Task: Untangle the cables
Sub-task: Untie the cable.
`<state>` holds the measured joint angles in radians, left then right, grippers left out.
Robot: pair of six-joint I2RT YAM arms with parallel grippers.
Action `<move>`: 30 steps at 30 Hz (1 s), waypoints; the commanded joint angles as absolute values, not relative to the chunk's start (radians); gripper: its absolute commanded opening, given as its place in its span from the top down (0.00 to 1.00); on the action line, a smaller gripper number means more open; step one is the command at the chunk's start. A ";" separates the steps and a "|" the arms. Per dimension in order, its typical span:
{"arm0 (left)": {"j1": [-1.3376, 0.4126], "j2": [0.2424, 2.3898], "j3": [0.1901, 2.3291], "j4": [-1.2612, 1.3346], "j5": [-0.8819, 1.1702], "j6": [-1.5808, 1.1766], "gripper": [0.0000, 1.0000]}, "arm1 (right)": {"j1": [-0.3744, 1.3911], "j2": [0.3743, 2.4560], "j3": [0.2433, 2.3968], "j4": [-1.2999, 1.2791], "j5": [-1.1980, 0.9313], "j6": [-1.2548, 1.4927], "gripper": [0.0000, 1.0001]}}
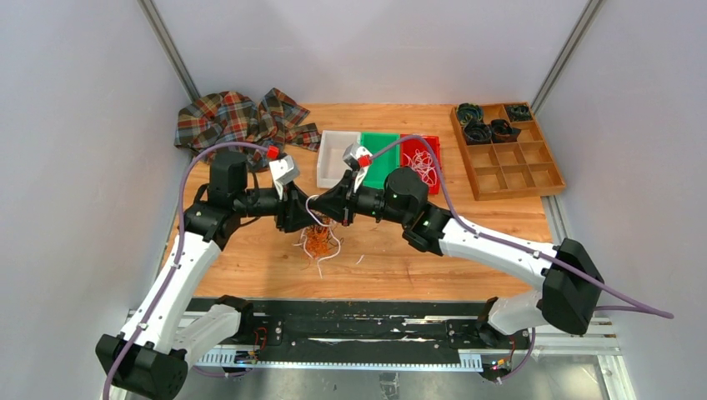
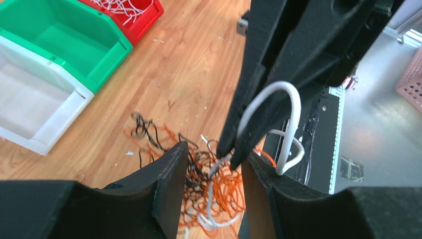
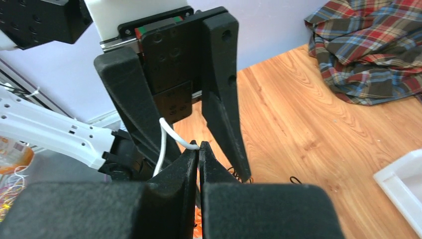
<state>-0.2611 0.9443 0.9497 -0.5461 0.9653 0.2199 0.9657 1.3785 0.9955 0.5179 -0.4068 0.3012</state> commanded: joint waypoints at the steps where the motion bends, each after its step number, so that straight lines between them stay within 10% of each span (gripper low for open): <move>1: -0.256 0.938 0.946 -0.449 0.997 0.130 0.54 | 0.995 1.401 1.033 0.577 -0.445 0.358 0.99; 11: -0.256 0.926 0.923 -0.449 1.009 0.119 0.99 | 0.999 1.392 1.018 0.609 -0.430 0.391 0.88; 18: -0.256 0.917 0.945 -0.450 1.040 0.068 0.99 | 0.979 1.290 0.931 0.555 -0.287 0.362 0.35; 30: -0.256 0.913 0.984 -0.439 1.065 -0.012 0.99 | 0.925 1.097 0.685 0.677 -0.306 0.301 0.29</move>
